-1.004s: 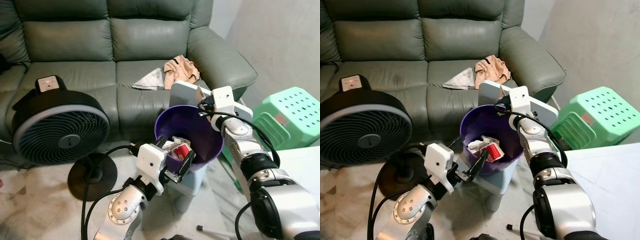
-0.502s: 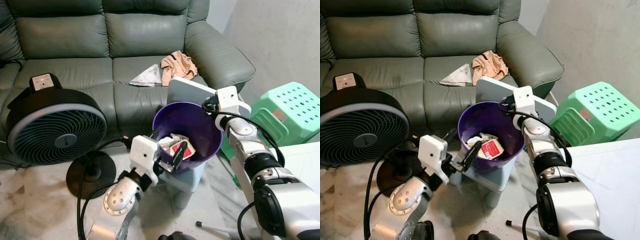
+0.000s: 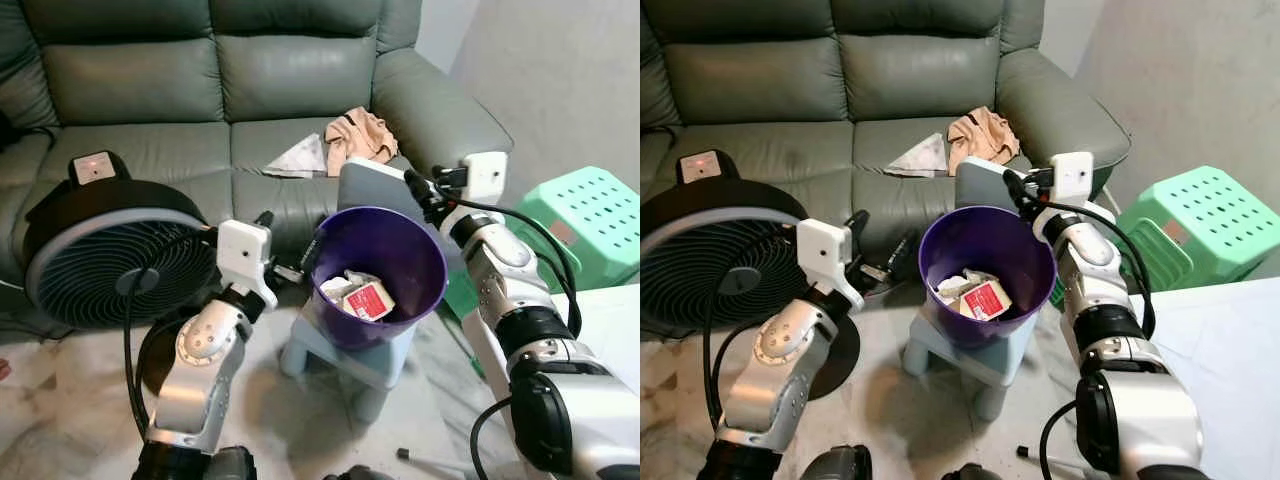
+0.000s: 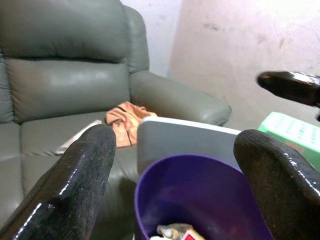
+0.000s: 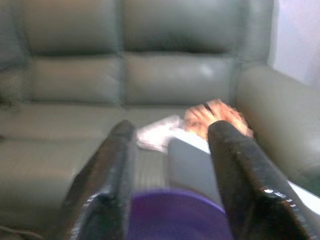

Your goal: Picking trash to rubbish bin

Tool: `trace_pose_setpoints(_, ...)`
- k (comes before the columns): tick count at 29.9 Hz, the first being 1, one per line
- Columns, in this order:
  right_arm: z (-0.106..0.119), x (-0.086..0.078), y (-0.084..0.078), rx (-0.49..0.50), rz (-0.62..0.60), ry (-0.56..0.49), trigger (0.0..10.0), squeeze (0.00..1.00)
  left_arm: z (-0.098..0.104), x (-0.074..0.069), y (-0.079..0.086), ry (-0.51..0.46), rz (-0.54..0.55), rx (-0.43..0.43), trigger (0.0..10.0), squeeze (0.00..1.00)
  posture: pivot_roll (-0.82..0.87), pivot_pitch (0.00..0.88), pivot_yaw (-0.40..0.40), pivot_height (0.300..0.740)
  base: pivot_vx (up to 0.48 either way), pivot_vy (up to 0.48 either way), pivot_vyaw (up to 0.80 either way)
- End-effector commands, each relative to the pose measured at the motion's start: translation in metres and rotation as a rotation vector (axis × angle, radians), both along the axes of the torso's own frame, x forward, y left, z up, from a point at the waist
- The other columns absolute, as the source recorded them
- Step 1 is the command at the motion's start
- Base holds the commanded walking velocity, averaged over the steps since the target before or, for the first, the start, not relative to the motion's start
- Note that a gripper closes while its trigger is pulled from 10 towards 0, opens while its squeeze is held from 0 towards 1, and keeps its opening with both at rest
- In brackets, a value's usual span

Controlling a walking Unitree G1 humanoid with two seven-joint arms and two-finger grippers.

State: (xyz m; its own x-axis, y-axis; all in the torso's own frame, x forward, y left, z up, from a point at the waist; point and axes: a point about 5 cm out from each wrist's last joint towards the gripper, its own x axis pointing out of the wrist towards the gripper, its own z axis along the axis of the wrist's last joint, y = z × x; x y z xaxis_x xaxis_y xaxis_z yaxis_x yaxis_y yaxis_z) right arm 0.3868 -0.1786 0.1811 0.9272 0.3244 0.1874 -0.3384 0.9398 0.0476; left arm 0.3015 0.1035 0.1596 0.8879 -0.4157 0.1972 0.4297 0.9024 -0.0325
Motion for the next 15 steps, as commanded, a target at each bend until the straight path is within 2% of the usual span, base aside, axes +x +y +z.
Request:
trace_pose_setpoints(1, 0.001, -0.008, -0.003, 0.019, 0.036, -0.065, 10.0, 0.0, 0.005, 0.007, 0.01, -0.017, 0.037, -0.006, 10.0, 0.0, 0.1, 0.069, -0.075, 0.715, 0.0, 0.0, 0.0)
trace_pose_setpoints(2, 0.001, -0.008, -0.003, 0.019, 0.036, -0.065, 10.0, 0.0, 0.005, 0.007, 0.01, -0.017, 0.037, -0.006, 10.0, 0.0, 0.1, 0.069, -0.075, 0.715, 0.0, 0.0, 0.0)
trace_pose_setpoints(5, -0.001, -0.022, -0.006, 0.033, 0.012, -0.156, 10.0, 0.0, 0.007, 0.013, 0.027, -0.027, 0.1, -0.039, 10.0, 0.0, 0.09, 0.051, -0.064, 0.715, 0.0, 0.0, 0.0)
trace_pose_setpoints(8, 0.0, -0.024, -0.007, 0.041, 0.009, -0.165, 10.0, 0.0, 0.007, 0.014, 0.028, -0.029, 0.106, -0.041, 10.0, 0.0, 0.09, 0.051, -0.064, 0.715, 0.0, 0.0, 0.0)
trace_pose_setpoints(15, 0.003, -0.05, -0.015, 0.092, -0.049, -0.255, 10.0, 0.0, 0.001, 0.022, 0.049, 0.002, 0.183, -0.055, 10.0, 0.0, 0.05, 0.008, -0.04, 0.715, 0.0, 0.0, 0.0)
